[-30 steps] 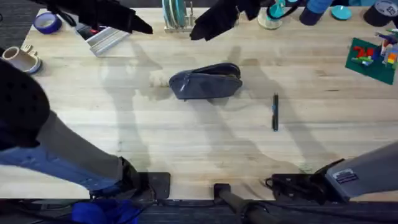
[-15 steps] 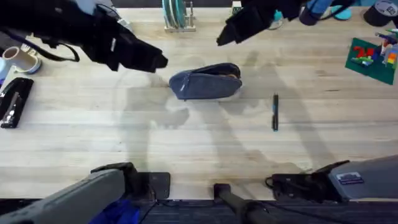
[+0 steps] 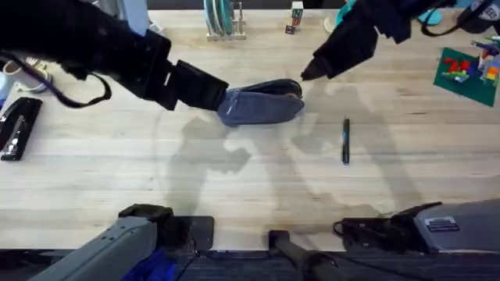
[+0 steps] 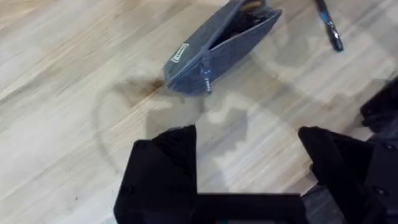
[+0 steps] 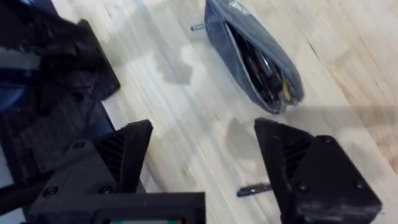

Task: Unzip the bag, pick up the pens from the table one at a time and place them inside, then zip the bag closed.

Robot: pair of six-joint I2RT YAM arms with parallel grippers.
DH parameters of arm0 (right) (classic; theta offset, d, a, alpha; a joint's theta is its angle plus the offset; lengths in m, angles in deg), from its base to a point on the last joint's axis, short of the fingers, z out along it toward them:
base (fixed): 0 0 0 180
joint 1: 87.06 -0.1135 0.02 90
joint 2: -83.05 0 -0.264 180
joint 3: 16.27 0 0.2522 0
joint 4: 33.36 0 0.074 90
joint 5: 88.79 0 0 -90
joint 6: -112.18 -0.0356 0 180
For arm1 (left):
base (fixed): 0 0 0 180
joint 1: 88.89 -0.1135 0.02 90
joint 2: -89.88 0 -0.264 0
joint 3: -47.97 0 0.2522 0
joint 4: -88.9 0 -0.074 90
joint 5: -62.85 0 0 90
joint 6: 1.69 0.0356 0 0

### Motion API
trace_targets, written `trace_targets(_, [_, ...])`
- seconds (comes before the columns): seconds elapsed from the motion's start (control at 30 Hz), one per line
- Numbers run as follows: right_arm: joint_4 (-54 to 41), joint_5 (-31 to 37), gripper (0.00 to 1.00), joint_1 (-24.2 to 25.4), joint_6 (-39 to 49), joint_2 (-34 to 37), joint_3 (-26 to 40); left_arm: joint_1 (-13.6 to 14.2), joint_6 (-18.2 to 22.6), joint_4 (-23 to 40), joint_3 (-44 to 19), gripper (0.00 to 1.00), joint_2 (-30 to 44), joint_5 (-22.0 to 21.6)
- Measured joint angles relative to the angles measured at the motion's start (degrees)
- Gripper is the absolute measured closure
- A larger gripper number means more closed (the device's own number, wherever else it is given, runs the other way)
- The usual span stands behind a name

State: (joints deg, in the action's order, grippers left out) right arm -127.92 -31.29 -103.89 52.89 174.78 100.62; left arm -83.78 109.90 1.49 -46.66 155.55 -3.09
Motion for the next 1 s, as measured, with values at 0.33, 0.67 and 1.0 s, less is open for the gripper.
trace_targets(0.33, [-2.87, 4.79, 0.017, 0.04, 2.0, -1.52, 0.0, 0.0, -2.32, 0.0, 0.21, 0.004, -0.85, -2.32])
trace_targets(0.67, [-2.99, 7.12, 0.598, 0.04, 4.9, -1.52, 0.0, 0.01, -2.55, -0.04, 0.21, 0.006, -0.85, -2.72])
trace_targets(1.0, [-3.02, 7.48, 0.971, 0.04, 9.39, -1.52, 0.0, 0.0, -2.55, -0.24, 0.21, 0.004, -0.85, -2.72])
